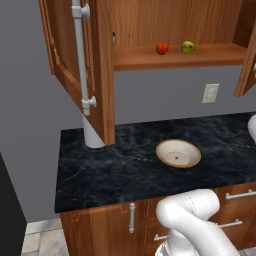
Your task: Open the cabinet. Pick the apple and pear from the cabinet and place them into the bowl. Then close the cabinet.
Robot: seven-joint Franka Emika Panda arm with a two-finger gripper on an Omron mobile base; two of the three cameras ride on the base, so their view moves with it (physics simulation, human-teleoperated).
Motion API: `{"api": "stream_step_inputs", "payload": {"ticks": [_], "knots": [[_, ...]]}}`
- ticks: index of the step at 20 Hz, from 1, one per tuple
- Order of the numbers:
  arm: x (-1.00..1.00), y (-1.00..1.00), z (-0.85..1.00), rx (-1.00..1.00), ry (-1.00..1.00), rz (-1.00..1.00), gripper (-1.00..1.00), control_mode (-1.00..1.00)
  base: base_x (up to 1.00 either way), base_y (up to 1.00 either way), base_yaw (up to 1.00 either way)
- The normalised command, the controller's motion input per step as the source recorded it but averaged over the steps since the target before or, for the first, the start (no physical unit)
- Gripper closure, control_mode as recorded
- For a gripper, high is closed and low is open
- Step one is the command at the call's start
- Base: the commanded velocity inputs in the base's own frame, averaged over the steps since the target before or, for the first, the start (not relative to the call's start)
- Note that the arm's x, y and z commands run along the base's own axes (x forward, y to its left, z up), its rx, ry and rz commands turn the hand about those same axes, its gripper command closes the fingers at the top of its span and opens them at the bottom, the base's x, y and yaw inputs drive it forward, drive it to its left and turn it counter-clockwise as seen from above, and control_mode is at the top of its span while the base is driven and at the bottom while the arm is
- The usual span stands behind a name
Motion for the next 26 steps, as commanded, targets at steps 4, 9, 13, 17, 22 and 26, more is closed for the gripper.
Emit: {"api": "stream_step_inputs", "payload": {"ticks": [4,9,13,17,22,26], "knots": [[-1.00,0.14,-0.18,-0.05,0.00,0.14,-1.00,-1.00,0.00,0.00,0.00],[-0.95,0.83,-0.10,-0.09,0.00,0.09,-1.00,-1.00,0.00,0.00,0.00],[-0.22,1.00,-0.39,-0.04,-0.01,0.01,-1.00,-1.00,0.00,0.00,0.00],[-0.01,1.00,-0.46,-0.01,-0.06,-0.10,-1.00,-1.00,0.00,0.00,0.00],[0.00,1.00,-0.30,0.00,-0.14,-0.35,-1.00,-1.00,0.00,0.00,0.00],[0.25,1.00,-0.05,-0.02,-0.17,-0.60,-1.00,-1.00,0.00,0.00,0.00]]}}
